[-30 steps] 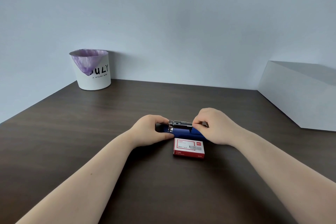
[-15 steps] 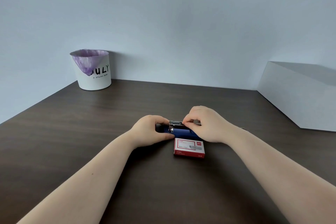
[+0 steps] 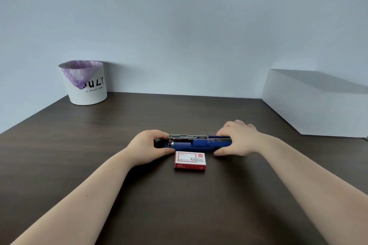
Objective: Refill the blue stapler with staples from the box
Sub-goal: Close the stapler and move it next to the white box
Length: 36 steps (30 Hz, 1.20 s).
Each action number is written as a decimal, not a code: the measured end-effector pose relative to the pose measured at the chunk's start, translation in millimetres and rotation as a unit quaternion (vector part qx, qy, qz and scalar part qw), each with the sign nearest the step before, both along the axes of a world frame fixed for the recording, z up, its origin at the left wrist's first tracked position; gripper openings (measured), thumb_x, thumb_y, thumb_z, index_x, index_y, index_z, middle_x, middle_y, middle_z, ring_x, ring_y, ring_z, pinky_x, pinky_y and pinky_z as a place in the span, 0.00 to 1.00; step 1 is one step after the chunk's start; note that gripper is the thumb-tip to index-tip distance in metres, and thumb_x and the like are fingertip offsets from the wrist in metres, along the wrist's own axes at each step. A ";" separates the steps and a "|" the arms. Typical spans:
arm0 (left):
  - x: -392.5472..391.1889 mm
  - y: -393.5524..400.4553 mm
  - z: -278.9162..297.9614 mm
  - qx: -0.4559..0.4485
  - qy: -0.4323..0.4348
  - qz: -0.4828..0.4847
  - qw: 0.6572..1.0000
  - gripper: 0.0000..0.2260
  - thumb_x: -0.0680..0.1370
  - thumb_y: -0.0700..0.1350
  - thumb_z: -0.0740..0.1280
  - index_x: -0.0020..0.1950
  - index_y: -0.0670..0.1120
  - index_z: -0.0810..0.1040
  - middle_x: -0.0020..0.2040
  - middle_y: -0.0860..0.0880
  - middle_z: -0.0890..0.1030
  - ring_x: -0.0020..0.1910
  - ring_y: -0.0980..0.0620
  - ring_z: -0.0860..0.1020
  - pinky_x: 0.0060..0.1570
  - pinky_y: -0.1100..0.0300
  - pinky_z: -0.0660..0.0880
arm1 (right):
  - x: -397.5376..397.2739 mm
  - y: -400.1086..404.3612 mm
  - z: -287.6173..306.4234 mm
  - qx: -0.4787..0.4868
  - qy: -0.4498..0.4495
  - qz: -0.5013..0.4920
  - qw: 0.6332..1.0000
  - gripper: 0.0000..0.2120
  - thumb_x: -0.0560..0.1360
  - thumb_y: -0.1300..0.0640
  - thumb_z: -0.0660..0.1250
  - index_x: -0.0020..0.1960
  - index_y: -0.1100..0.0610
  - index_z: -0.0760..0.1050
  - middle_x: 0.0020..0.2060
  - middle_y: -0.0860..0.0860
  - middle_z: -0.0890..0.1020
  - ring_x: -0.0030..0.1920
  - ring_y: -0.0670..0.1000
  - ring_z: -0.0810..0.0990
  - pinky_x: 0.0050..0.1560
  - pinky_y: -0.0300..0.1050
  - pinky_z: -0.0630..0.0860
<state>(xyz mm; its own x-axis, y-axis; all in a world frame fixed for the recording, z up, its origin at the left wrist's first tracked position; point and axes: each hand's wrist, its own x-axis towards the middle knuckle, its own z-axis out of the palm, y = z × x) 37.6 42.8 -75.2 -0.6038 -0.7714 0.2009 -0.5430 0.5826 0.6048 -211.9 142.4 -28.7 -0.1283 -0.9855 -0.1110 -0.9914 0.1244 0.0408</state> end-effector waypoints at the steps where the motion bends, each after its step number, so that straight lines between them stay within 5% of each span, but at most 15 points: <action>1: 0.0 0.6 0.3 -0.003 -0.001 0.000 1.000 0.13 0.69 0.51 0.74 0.52 0.52 0.81 0.50 0.55 0.82 0.50 0.54 0.78 0.53 0.60 0.72 | -6.9 2.8 -0.6 0.009 -0.011 -0.016 1.000 0.21 0.68 0.34 0.65 0.57 0.43 0.72 0.52 0.47 0.74 0.59 0.52 0.69 0.58 0.54 0.67; 4: -0.6 1.6 0.7 -0.008 -0.008 0.002 1.000 0.13 0.69 0.51 0.73 0.53 0.51 0.81 0.51 0.54 0.82 0.51 0.53 0.78 0.53 0.60 0.72 | -22.4 9.7 0.9 -0.010 -0.082 -0.043 0.996 0.12 0.70 0.42 0.68 0.50 0.45 0.72 0.49 0.45 0.78 0.53 0.50 0.75 0.57 0.51 0.70; 9: 0.5 -0.6 -1.6 -0.003 -0.011 0.009 1.000 0.14 0.69 0.52 0.73 0.53 0.51 0.81 0.51 0.54 0.82 0.52 0.53 0.78 0.56 0.58 0.73 | -22.6 8.2 7.9 -0.044 -0.145 -0.020 0.988 0.11 0.70 0.50 0.71 0.48 0.50 0.72 0.45 0.49 0.80 0.43 0.50 0.77 0.42 0.42 0.73; 14: 2.1 -2.3 -2.3 -0.007 -0.002 0.006 1.000 0.08 0.68 0.50 0.74 0.45 0.56 0.79 0.44 0.58 0.81 0.47 0.54 0.78 0.50 0.61 0.72 | -10.7 3.6 31.5 -0.138 -0.234 -0.007 0.962 0.28 0.65 0.54 0.75 0.63 0.48 0.69 0.48 0.49 0.77 0.39 0.47 0.76 0.34 0.35 0.70; 19: 0.4 -1.1 -2.3 -0.003 0.006 0.011 1.000 0.09 0.67 0.51 0.75 0.44 0.58 0.78 0.42 0.60 0.80 0.45 0.55 0.78 0.48 0.61 0.71 | 15.9 -2.7 39.8 -0.222 -0.352 0.028 0.909 0.28 0.67 0.56 0.75 0.64 0.49 0.70 0.56 0.48 0.78 0.48 0.49 0.80 0.46 0.36 0.74; 23: -0.1 -0.7 -3.1 -0.008 0.007 0.012 1.000 0.12 0.68 0.51 0.75 0.49 0.52 0.81 0.43 0.59 0.79 0.44 0.55 0.77 0.47 0.63 0.70 | 48.3 -12.3 35.5 -0.213 -0.323 0.074 0.919 0.21 0.70 0.58 0.72 0.63 0.53 0.73 0.50 0.46 0.80 0.39 0.38 0.77 0.42 0.29 0.69; 28: 1.1 -3.3 -5.2 -0.009 0.000 0.028 1.000 0.16 0.67 0.55 0.75 0.52 0.52 0.81 0.45 0.57 0.80 0.44 0.56 0.76 0.46 0.62 0.70 | 75.2 -27.7 21.8 -0.150 -0.240 0.117 0.952 0.19 0.73 0.58 0.69 0.63 0.55 0.74 0.54 0.51 0.82 0.47 0.45 0.74 0.49 0.38 0.68; 36: 1.8 -2.1 -3.5 0.004 -0.003 0.026 1.000 0.15 0.68 0.54 0.74 0.53 0.53 0.80 0.45 0.56 0.80 0.44 0.55 0.76 0.46 0.62 0.69 | 78.6 -35.5 12.9 -0.125 -0.190 0.144 0.963 0.16 0.74 0.56 0.67 0.61 0.55 0.76 0.56 0.50 0.82 0.45 0.46 0.74 0.49 0.41 0.71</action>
